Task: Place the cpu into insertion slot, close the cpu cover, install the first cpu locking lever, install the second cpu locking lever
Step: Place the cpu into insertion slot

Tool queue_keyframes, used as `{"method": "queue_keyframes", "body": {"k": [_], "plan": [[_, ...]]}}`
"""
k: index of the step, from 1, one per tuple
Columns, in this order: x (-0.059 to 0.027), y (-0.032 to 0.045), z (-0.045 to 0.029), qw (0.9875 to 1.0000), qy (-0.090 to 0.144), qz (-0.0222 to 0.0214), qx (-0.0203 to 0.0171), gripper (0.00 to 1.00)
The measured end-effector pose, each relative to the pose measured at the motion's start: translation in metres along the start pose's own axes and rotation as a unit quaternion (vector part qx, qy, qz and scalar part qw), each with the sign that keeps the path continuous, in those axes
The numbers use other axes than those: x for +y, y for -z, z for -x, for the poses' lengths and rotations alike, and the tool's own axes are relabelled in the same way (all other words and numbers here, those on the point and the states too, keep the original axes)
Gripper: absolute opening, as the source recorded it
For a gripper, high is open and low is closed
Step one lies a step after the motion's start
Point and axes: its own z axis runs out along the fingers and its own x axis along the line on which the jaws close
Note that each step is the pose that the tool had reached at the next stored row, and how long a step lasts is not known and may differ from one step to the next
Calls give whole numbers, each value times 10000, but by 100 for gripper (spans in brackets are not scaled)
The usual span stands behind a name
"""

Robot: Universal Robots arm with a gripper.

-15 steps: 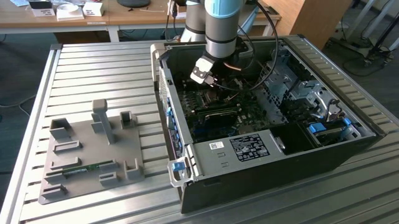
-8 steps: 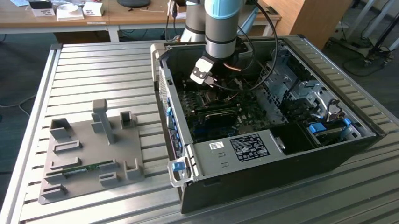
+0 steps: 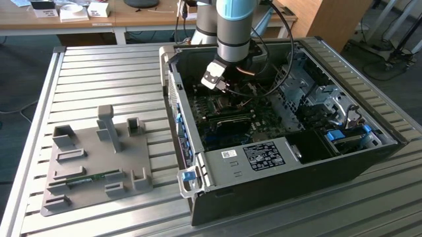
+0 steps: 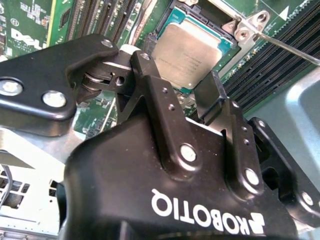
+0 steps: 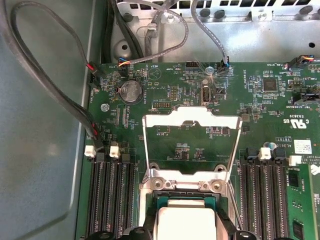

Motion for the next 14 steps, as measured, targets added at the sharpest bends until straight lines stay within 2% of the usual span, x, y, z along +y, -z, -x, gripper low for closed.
{"method": "queue_keyframes", "body": {"k": [14], "plan": [[-2, -13, 1, 10000, -14, -1, -3, 54]]}}
